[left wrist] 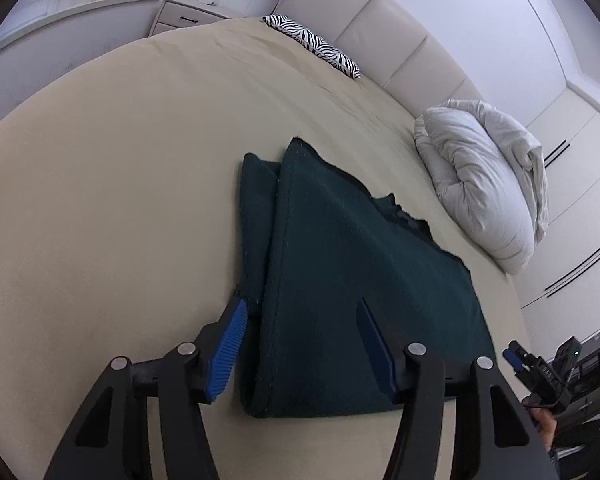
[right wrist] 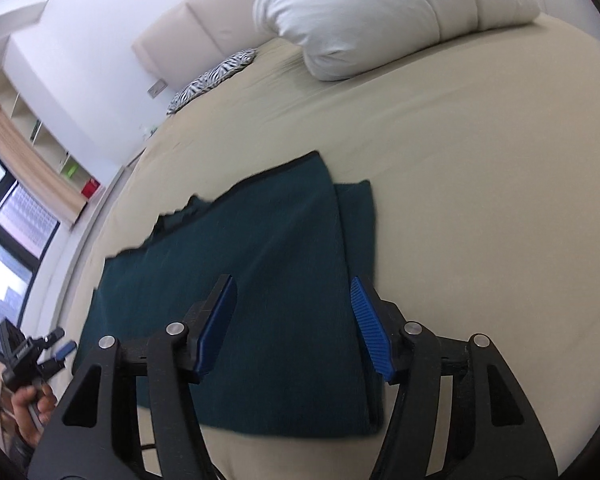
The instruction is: Fold small clothes
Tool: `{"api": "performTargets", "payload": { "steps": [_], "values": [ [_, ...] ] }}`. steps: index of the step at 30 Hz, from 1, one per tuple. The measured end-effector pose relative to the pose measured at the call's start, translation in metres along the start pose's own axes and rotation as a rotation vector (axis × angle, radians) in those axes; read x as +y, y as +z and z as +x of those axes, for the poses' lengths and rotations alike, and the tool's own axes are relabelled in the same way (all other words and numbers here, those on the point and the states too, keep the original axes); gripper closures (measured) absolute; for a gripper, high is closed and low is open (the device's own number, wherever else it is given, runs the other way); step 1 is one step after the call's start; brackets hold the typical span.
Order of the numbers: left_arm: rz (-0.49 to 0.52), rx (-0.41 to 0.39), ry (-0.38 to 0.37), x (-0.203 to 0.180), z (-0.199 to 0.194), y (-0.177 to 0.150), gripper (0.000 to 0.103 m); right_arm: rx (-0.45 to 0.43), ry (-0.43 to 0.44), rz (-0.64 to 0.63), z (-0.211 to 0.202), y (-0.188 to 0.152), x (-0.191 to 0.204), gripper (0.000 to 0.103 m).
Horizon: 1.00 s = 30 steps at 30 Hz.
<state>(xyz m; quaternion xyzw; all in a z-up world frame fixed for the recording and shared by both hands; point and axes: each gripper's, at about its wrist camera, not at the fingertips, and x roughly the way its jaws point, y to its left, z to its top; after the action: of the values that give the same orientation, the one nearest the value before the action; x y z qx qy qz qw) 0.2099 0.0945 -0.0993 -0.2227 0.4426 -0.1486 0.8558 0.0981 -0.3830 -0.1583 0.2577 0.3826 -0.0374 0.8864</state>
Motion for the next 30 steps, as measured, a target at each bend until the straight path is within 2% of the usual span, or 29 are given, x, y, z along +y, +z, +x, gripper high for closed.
{"api": "performTargets", "payload": {
  "steps": [6, 8, 13, 17, 19, 21, 27, 30],
  "values": [
    [0.061, -0.004, 0.046, -0.001, 0.000, -0.017, 0.054, 0.019, -0.024, -0.036, -0.035, -0.027, 0.002, 0.051],
    [0.068, -0.008, 0.064, 0.000, 0.001, -0.018, 0.069, 0.024, -0.032, -0.030, -0.037, -0.032, -0.001, 0.051],
    [0.090, -0.012, 0.083, 0.002, -0.001, -0.020, 0.075, 0.060, -0.060, -0.038, -0.033, -0.043, -0.007, 0.054],
    [0.099, -0.014, 0.093, 0.004, -0.002, -0.022, 0.093, 0.061, -0.073, -0.031, -0.031, -0.048, -0.010, 0.054],
    [0.094, -0.019, 0.090, 0.005, -0.003, -0.024, 0.094, 0.064, -0.071, -0.038, -0.030, -0.050, -0.009, 0.055],
    [0.097, -0.021, 0.092, 0.004, -0.004, -0.025, 0.095, 0.071, -0.083, -0.060, -0.029, -0.051, -0.006, 0.062],
    [0.101, -0.022, 0.095, 0.005, -0.005, -0.025, 0.096, 0.037, -0.102, -0.020, -0.037, -0.052, -0.012, 0.063],
    [0.092, -0.021, 0.089, 0.007, -0.005, -0.026, 0.096, 0.057, -0.110, -0.034, -0.035, -0.054, -0.012, 0.063]
  ]
}}
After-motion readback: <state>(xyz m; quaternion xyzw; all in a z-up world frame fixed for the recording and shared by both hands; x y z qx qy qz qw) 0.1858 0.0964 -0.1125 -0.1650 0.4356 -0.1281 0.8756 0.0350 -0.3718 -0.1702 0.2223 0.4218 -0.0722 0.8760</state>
